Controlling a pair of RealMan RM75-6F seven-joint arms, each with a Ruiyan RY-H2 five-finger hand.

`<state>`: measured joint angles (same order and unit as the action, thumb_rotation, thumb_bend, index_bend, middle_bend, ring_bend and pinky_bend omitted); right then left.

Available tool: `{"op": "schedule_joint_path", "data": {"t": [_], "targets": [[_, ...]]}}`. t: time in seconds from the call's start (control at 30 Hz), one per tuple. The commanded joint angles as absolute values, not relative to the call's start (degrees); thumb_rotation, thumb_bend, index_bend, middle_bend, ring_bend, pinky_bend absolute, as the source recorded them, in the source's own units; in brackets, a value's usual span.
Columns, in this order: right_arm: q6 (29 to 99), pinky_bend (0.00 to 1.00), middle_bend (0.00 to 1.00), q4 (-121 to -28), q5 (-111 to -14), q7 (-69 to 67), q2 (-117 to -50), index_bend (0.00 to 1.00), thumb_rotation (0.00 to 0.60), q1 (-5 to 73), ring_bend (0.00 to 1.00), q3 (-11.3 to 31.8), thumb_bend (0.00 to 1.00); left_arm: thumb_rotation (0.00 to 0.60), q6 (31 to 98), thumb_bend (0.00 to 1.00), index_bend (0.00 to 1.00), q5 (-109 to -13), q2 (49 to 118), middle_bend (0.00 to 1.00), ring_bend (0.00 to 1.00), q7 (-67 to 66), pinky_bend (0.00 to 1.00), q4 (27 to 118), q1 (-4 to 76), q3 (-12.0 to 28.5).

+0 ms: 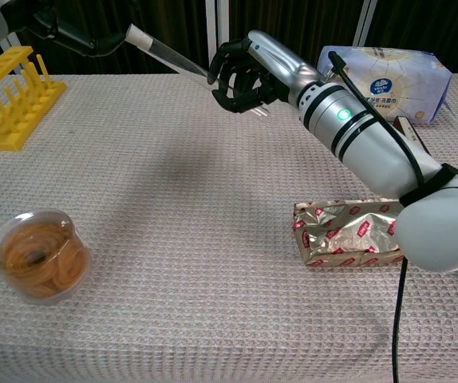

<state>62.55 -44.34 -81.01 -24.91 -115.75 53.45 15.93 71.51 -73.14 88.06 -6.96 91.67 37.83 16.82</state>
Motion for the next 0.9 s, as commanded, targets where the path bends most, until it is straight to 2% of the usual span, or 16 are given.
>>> {"op": "schedule_joint_path", "data": {"t": [0.03,0.23,0.43,0.53,0.7,0.73,0.8,0.9], "targets": [[61.46,0.48,0.69,-44.12,-81.34,-22.71,-114.42,0.79,0.6,53.19,0.5,14.97,0.57,0.6,71.78,0.29,0.23,-73.34,87.46,0.18,0.1,-6.68,0.13,91.84,37.44,16.66],[56.1,0.48,0.69,-42.36,-81.19,-15.67,-112.76,0.8,0.6,54.22,0.5,13.15,0.57,0.6,72.23,0.28,0.22,-72.95,85.08,0.18,0.11,-7.33,0.13,92.48,36.17,16.25],[50.55,0.45,0.67,-37.06,-80.07,-8.11,-115.91,0.78,0.6,56.96,0.49,12.76,0.55,0.6,72.4,0.28,0.22,-71.27,82.69,0.18,0.11,-9.15,0.13,93.16,35.02,16.25],[48.68,0.39,0.56,-35.07,-79.34,-6.52,-117.59,0.65,0.6,57.93,0.42,13.01,0.49,0.6,72.58,0.28,0.22,-70.75,82.34,0.18,0.1,-9.81,0.13,93.21,34.65,16.12],[46.71,0.29,0.33,-35.52,-78.47,-3.76,-117.8,0.28,0.6,58.08,0.2,12.91,0.44,0.6,73.58,0.27,0.22,-70.73,81.93,0.18,0.11,-11.04,0.13,93.09,33.95,15.79],[46.82,0.27,0.31,-36.21,-78.3,-3.32,-117.41,0.23,0.6,57.84,0.18,12.97,0.43,0.6,73.71,0.27,0.22,-70.69,81.81,0.18,0.11,-10.95,0.13,93.15,33.8,15.82],[47.67,0.26,0.27,-38.49,-78.11,-2.36,-115.93,0.16,0.6,57.01,0.15,13.04,0.43,0.6,73.96,0.27,0.22,-70.67,81.38,0.18,0.1,-10.8,0.13,93.27,33.48,15.84],[50.35,0.25,0.25,-43.8,-78.09,-0.79,-112.16,0.13,0.6,54.95,0.15,13.06,0.42,0.6,73.98,0.26,0.22,-70.46,79.98,0.18,0.11,-10.93,0.13,93.59,32.81,15.63]]}}
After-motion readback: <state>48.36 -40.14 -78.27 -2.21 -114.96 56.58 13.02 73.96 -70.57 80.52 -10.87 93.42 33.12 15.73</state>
